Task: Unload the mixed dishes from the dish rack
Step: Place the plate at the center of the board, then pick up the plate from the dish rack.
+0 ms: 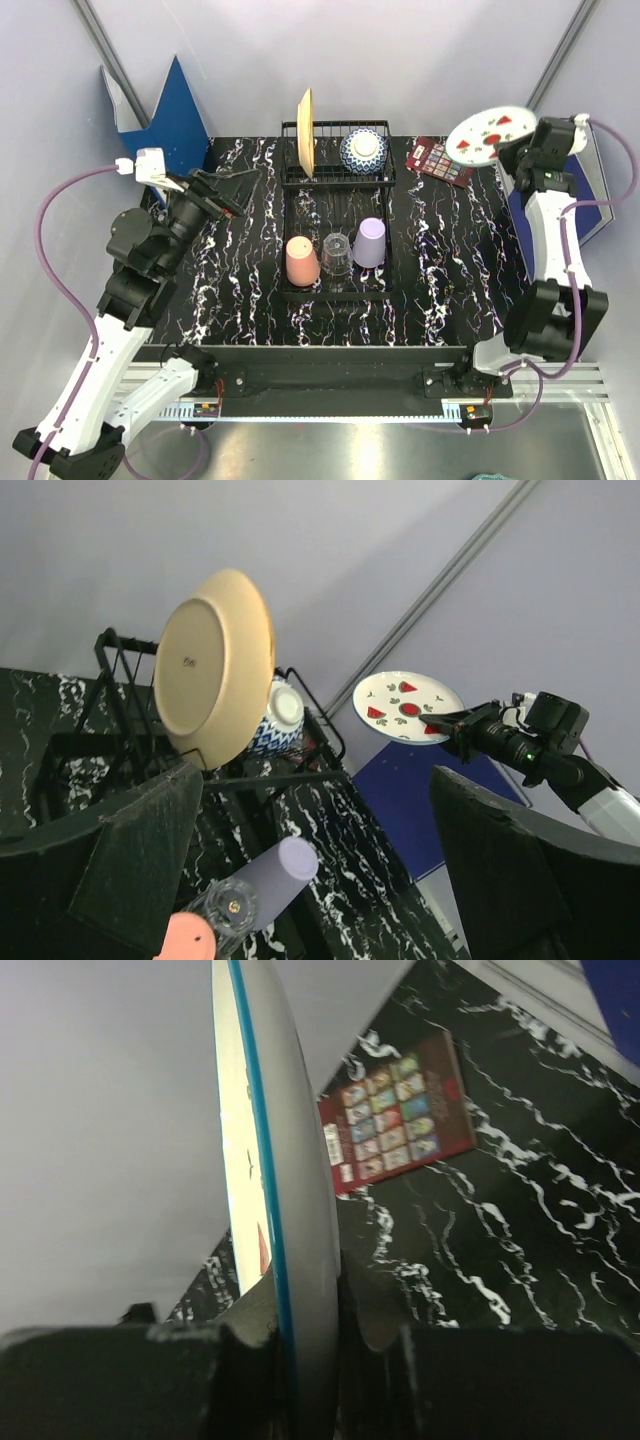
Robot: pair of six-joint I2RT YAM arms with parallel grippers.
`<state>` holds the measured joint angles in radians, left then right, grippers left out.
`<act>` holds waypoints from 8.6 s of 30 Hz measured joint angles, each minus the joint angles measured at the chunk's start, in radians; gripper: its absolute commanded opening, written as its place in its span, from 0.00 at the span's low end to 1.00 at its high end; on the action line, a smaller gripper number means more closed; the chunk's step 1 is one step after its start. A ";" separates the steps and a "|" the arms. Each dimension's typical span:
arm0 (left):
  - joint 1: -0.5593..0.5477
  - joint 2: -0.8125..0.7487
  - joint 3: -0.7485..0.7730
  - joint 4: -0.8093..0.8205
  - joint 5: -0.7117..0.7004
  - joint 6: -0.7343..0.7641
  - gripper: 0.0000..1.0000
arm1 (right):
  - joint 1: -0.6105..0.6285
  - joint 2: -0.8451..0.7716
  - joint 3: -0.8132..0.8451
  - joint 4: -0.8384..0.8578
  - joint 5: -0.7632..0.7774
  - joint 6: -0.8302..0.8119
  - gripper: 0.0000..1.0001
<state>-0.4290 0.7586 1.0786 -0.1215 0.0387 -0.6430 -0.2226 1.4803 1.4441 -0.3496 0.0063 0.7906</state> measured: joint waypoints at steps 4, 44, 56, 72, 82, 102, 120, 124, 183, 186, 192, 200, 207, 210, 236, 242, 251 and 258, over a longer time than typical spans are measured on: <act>0.000 -0.006 -0.045 -0.002 -0.013 0.006 0.99 | -0.037 0.079 -0.068 0.047 -0.045 0.020 0.00; 0.000 0.135 -0.140 -0.004 -0.001 -0.010 0.99 | -0.037 0.537 -0.219 0.501 -0.364 0.088 0.42; 0.000 0.132 -0.140 -0.016 0.002 -0.012 0.99 | -0.032 0.457 -0.211 0.300 -0.272 0.076 0.44; 0.000 0.105 -0.171 -0.028 0.029 -0.037 0.99 | -0.016 0.269 -0.301 0.119 -0.164 0.023 0.31; 0.000 0.093 -0.204 -0.050 0.032 -0.038 0.99 | -0.010 0.299 -0.322 0.124 -0.171 0.019 0.00; 0.000 0.101 -0.223 -0.049 0.037 -0.039 0.99 | 0.024 0.449 -0.238 0.173 -0.159 0.014 0.39; 0.000 0.114 -0.223 -0.061 0.051 -0.036 0.99 | 0.032 0.335 -0.336 0.003 -0.037 -0.021 0.41; 0.000 0.122 -0.214 -0.080 0.039 -0.022 0.99 | 0.044 0.186 -0.415 -0.055 -0.016 -0.030 0.41; -0.291 0.994 0.774 -0.349 -0.678 0.572 0.49 | 0.680 -0.387 -0.379 -0.062 0.343 -0.320 0.41; -0.291 0.995 0.759 -0.348 -0.680 0.564 0.30 | 0.680 -0.387 -0.379 -0.059 0.342 -0.320 0.41; -0.283 0.995 0.738 -0.323 -0.757 0.517 0.03 | 0.680 -0.387 -0.379 -0.058 0.342 -0.320 0.41; -0.274 0.985 0.737 -0.336 -0.767 0.565 0.00 | 0.680 -0.387 -0.379 -0.058 0.343 -0.320 0.41; -0.274 0.979 0.731 -0.337 -0.761 0.565 0.00 | 0.680 -0.387 -0.379 -0.058 0.343 -0.320 0.41; -0.278 0.975 0.726 -0.333 -0.768 0.564 0.00 | 0.680 -0.387 -0.379 -0.058 0.344 -0.320 0.41; -0.363 0.827 0.644 -0.144 -0.922 0.641 0.00 | 0.680 -0.387 -0.390 -0.040 0.351 -0.321 0.41; -0.388 0.769 0.668 -0.132 -0.927 0.668 0.00 | 0.680 -0.387 -0.389 -0.041 0.348 -0.320 0.35; -0.384 0.591 0.677 -0.272 -0.687 0.488 0.00 | 0.680 -0.426 -0.388 0.007 0.238 -0.235 0.60; -0.264 0.473 0.557 -0.274 -0.229 0.235 0.00 | 0.680 -0.569 -0.388 0.116 0.071 -0.186 0.92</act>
<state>-0.6933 1.2316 1.6352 -0.3950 -0.1905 -0.4076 0.4576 0.9115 1.0557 -0.2340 0.0776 0.6044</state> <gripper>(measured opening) 0.184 0.895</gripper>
